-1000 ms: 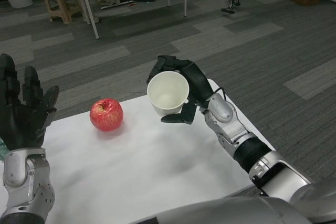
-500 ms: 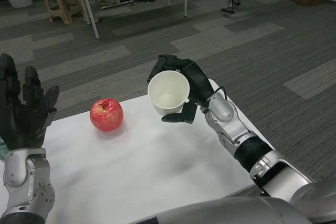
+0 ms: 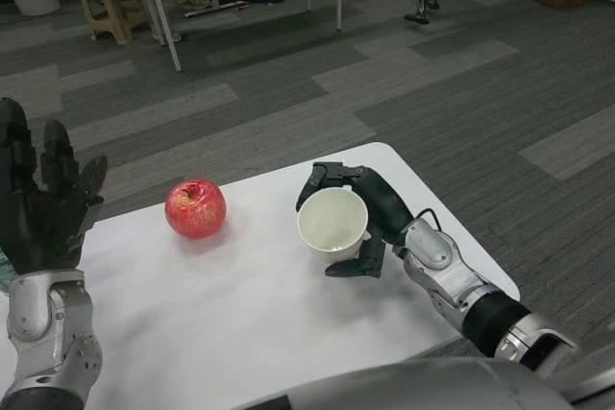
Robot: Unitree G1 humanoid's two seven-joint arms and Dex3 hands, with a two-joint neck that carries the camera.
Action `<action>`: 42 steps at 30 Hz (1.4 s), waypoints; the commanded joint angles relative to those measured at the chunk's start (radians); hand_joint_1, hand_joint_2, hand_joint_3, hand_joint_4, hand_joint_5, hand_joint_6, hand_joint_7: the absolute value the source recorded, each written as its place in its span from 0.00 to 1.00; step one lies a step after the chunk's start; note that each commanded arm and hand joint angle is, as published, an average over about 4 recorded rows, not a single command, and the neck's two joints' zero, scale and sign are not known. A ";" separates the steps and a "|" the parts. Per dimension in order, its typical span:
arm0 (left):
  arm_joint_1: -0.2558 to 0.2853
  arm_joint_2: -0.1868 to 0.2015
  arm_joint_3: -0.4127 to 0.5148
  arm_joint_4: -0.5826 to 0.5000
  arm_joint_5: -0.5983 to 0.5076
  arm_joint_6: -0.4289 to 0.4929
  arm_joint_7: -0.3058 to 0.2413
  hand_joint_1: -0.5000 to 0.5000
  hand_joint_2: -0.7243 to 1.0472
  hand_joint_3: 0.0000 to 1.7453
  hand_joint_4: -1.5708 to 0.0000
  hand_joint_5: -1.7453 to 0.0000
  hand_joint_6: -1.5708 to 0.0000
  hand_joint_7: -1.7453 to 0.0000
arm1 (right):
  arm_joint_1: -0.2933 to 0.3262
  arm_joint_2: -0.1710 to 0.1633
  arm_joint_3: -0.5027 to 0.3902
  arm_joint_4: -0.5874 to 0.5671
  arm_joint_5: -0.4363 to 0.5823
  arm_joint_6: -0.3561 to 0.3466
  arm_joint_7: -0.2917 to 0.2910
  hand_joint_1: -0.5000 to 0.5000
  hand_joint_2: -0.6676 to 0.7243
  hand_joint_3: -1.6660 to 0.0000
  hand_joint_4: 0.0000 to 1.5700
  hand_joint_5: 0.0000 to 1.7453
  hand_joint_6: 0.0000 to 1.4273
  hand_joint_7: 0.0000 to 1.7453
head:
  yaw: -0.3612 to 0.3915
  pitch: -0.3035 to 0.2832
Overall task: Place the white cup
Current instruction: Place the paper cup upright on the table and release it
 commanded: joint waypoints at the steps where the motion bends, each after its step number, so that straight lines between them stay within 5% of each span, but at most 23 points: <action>1: 0.002 0.004 0.005 0.002 -0.005 -0.007 -0.004 0.00 1.00 0.05 1.00 1.00 1.00 0.96 | 0.015 0.002 -0.013 0.053 0.005 -0.005 -0.004 0.83 0.59 0.05 1.00 0.94 0.98 0.88 | 0.001 -0.010; 4: 0.002 0.004 0.004 0.002 -0.005 -0.007 -0.004 0.00 1.00 0.05 1.00 1.00 1.00 0.96 | 0.016 0.010 -0.014 0.088 0.005 -0.008 -0.001 0.83 0.59 0.06 1.00 0.94 0.98 0.88 | 0.001 -0.007; 13: 0.002 0.003 0.006 0.006 -0.005 -0.007 -0.004 0.00 1.00 0.05 1.00 1.00 1.00 0.96 | 0.012 0.015 -0.006 0.179 0.005 -0.009 0.035 0.61 0.51 0.10 0.98 0.90 0.98 0.92 | 0.005 -0.021; 17: 0.002 0.002 0.005 0.010 -0.005 -0.007 -0.004 0.00 1.00 0.05 1.00 1.00 1.00 0.96 | 0.012 0.019 -0.001 0.204 0.005 -0.008 0.054 0.29 0.40 0.05 0.93 0.89 0.98 0.92 | 0.002 -0.024; 21: 0.002 0.002 0.007 0.009 -0.005 -0.010 -0.004 0.00 1.00 0.05 1.00 1.00 1.00 0.96 | 0.012 0.019 0.008 0.208 0.005 -0.006 0.076 0.15 0.36 0.05 0.80 0.86 0.94 0.92 | 0.002 -0.030; 24: 0.002 0.002 0.009 0.009 -0.005 -0.011 -0.004 0.00 1.00 0.05 1.00 1.00 1.00 0.96 | 0.012 0.019 0.016 0.210 0.006 -0.004 0.089 0.12 0.36 0.05 0.63 0.67 0.81 0.90 | -0.001 -0.035; 26: 0.002 0.002 0.009 0.009 -0.005 -0.012 -0.004 0.00 1.00 0.05 1.00 1.00 1.00 0.96 | 0.012 0.018 0.021 0.209 0.006 -0.003 0.101 0.10 0.39 0.07 0.44 0.39 0.54 0.78 | -0.003 -0.036; 28: 0.002 0.002 0.007 0.009 -0.005 -0.012 -0.004 0.00 1.00 0.05 1.00 1.00 1.00 0.96 | 0.011 0.018 0.026 0.209 0.005 -0.002 0.117 0.07 0.44 0.18 0.19 0.14 0.22 0.53 | -0.003 -0.036; 31: 0.002 0.002 0.006 0.009 -0.005 -0.012 -0.004 0.00 1.00 0.05 1.00 1.00 1.00 0.96 | 0.009 0.017 0.031 0.208 0.005 -0.001 0.136 0.04 0.55 0.54 0.00 0.00 0.00 0.18 | -0.005 -0.039; 35: 0.002 0.002 0.006 0.009 -0.005 -0.012 -0.004 0.00 1.00 0.05 1.00 1.00 1.00 0.96 | 0.009 0.018 0.029 0.207 0.006 0.000 0.146 0.07 0.70 0.87 0.00 0.00 0.00 0.03 | -0.009 -0.040; 42: 0.002 0.002 0.001 0.010 -0.005 -0.011 -0.002 0.00 1.00 0.05 1.00 1.00 1.00 0.96 | 0.008 0.017 -0.014 0.199 0.005 -0.001 0.152 0.08 0.89 0.99 0.00 0.00 0.00 0.00 | -0.014 -0.040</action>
